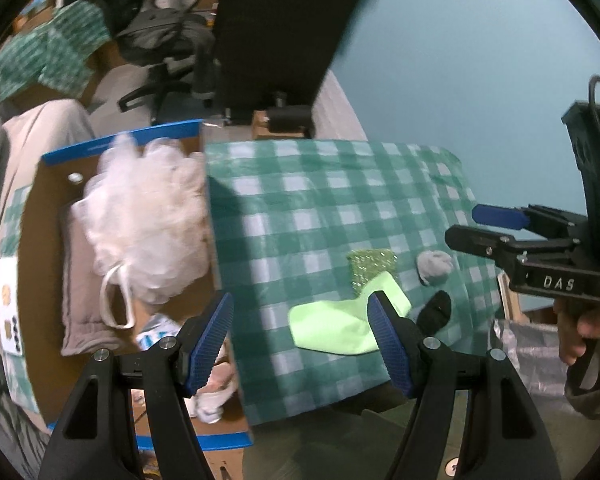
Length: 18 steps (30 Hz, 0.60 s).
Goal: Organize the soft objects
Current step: 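Move both grippers back over the table toward the socks, then grasp the lime-green sock with the left gripper while the right gripper grasps the black sock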
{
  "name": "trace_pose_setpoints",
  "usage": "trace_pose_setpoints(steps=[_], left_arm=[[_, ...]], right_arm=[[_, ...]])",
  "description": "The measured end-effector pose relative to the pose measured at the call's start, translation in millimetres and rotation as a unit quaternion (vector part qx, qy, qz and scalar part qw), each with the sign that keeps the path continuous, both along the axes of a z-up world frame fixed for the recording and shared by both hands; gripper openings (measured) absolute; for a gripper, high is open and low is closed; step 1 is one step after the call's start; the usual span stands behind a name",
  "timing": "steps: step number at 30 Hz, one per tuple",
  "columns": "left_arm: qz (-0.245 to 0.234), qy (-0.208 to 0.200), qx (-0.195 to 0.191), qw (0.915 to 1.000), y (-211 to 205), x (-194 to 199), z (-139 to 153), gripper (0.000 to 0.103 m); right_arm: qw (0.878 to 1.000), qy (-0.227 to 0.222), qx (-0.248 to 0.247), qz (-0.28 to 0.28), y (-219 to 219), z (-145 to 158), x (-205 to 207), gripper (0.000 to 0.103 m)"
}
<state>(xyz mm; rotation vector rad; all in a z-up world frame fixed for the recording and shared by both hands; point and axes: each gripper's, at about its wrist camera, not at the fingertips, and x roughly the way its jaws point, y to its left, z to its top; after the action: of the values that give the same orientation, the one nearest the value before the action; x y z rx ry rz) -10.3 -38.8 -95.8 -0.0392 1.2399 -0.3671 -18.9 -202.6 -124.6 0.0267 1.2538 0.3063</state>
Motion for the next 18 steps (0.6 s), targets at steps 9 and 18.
trace_pose_setpoints(steps=[9, 18], left_arm=[[-0.066, 0.02, 0.012, 0.9975, -43.9, -4.0, -20.4, 0.073], [-0.107, 0.041, 0.023, 0.9932, -69.3, -8.7, -45.0, 0.074]], right_arm=[[0.998, 0.017, -0.002, -0.055, -40.0, -13.9, -16.1, 0.067], [0.994, 0.04, 0.0, -0.102, -68.2, -37.3, -36.5, 0.067]])
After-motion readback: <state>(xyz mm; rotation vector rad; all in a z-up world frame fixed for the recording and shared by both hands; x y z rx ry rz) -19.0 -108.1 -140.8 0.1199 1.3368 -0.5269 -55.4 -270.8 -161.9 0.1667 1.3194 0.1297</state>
